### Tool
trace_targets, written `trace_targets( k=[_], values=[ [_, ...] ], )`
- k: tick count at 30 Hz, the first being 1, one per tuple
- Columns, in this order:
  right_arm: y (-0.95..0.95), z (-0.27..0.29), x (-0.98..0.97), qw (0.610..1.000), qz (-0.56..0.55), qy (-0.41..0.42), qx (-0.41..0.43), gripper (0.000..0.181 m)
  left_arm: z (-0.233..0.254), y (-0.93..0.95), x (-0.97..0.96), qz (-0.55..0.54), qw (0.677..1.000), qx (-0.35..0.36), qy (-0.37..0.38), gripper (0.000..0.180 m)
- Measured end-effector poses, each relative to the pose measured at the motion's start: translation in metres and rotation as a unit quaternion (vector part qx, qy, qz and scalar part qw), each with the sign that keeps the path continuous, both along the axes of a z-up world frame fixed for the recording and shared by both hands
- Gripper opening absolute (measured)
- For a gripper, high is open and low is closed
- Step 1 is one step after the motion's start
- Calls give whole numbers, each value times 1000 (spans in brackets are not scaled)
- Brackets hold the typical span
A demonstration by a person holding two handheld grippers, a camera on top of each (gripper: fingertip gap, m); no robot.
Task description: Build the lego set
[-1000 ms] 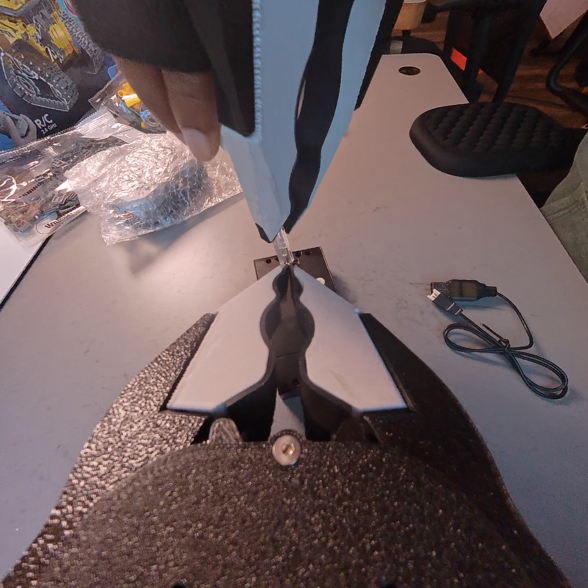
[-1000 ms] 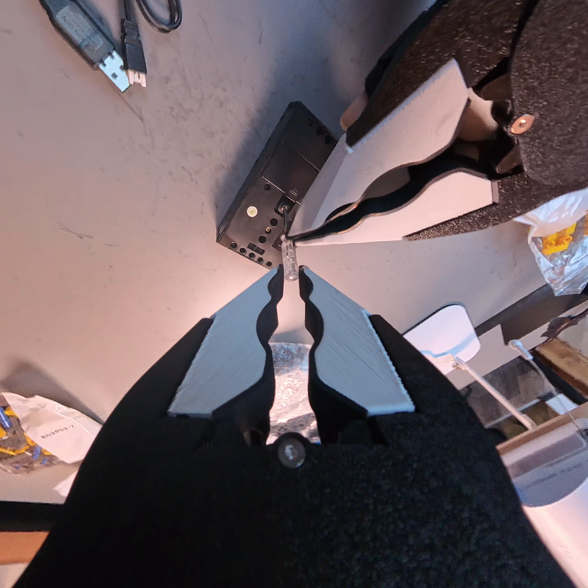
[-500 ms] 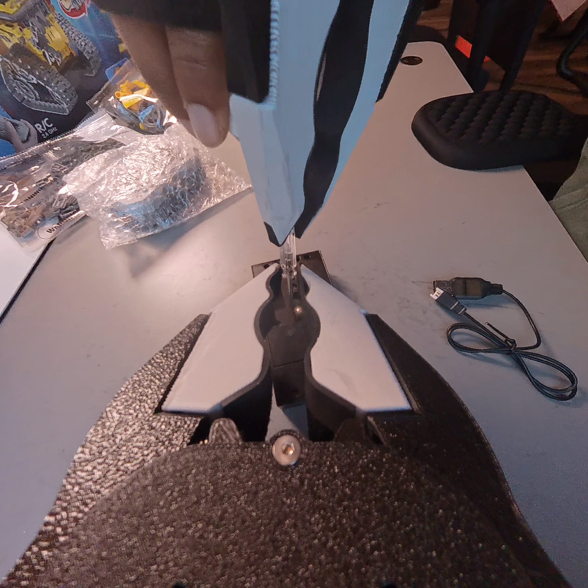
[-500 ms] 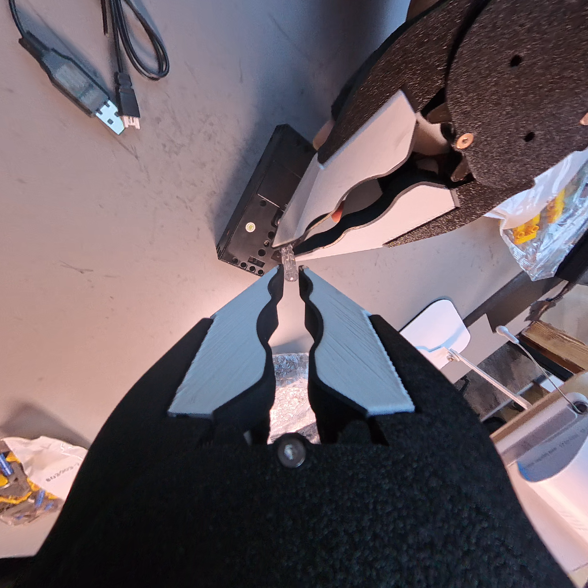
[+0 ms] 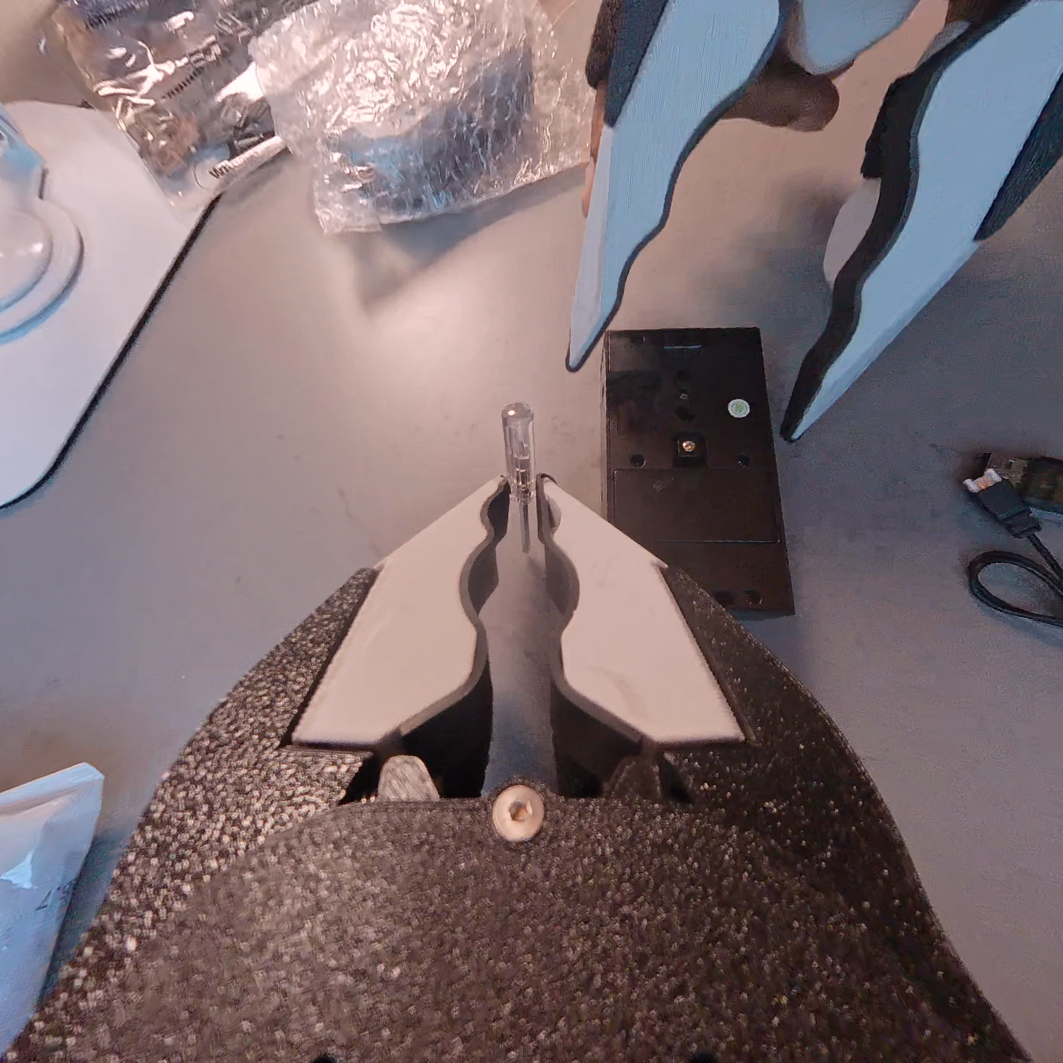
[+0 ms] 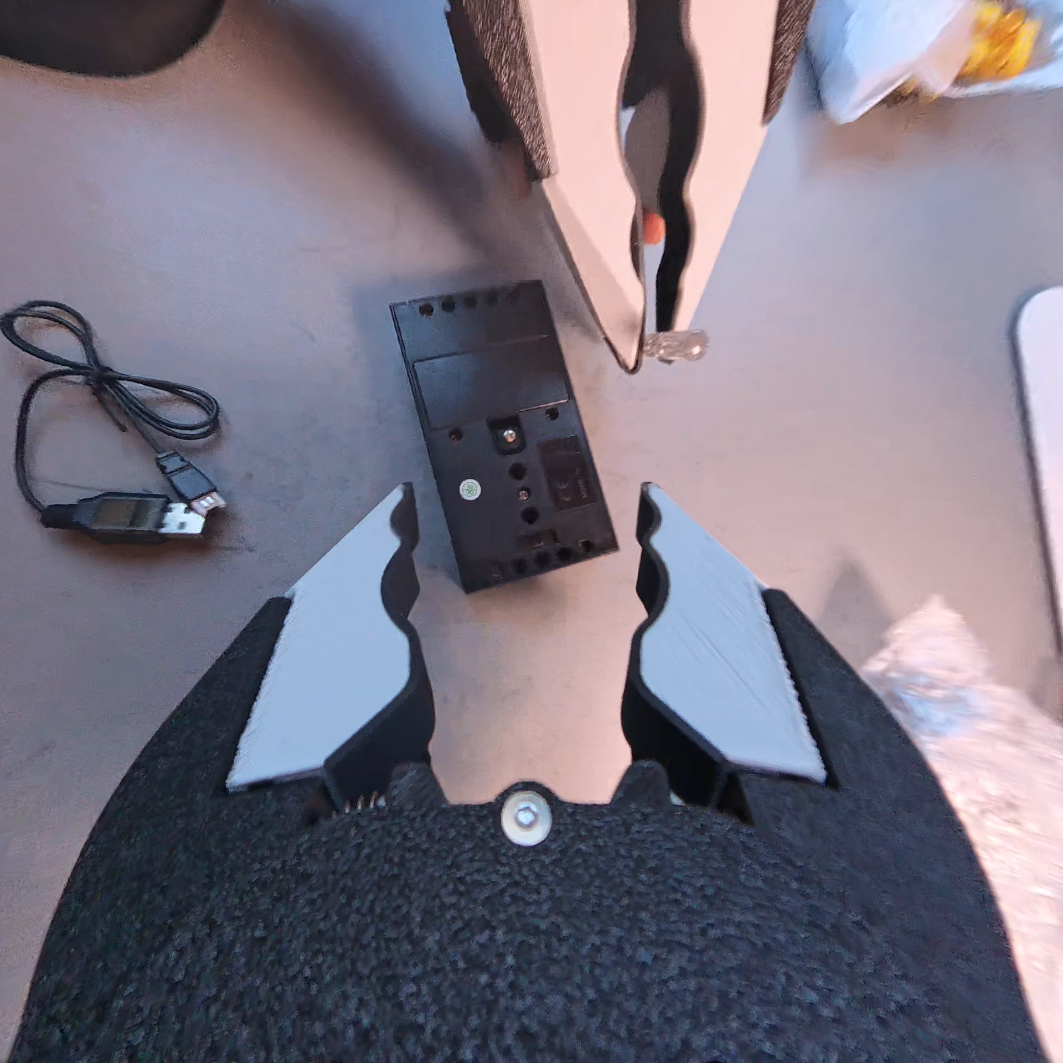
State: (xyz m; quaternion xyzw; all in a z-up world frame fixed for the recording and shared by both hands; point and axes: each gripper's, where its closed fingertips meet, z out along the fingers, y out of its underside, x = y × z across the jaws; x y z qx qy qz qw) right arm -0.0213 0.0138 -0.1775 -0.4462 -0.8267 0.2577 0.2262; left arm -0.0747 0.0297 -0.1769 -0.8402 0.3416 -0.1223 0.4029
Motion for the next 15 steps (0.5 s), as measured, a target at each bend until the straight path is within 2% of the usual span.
trace_targets(
  k=[2,5,11,12,13,14,15],
  values=[
    [0,-15,-3,1000,-13,0,1,64,-7,-1,2,-5,1000,-15,-4,9],
    [-3,-14,-6,1000,-12,24,2,63,-4,-3,8,-12,999,-21,-37,14],
    [-13,18,-15,982,9,184,26,60,31,-15,12,-44,979,-37,-195,42],
    [-17,23,-12,978,27,204,33,32,32,-18,11,-50,975,-49,-212,48],
    [-12,38,-15,964,16,257,60,0,30,-22,10,-57,972,-63,-220,54],
    [-14,46,-14,958,28,279,67,0,27,-25,10,-63,971,-74,-220,57],
    [-14,42,-11,964,32,257,58,0,21,-27,9,-65,972,-81,-212,57]
  ],
)
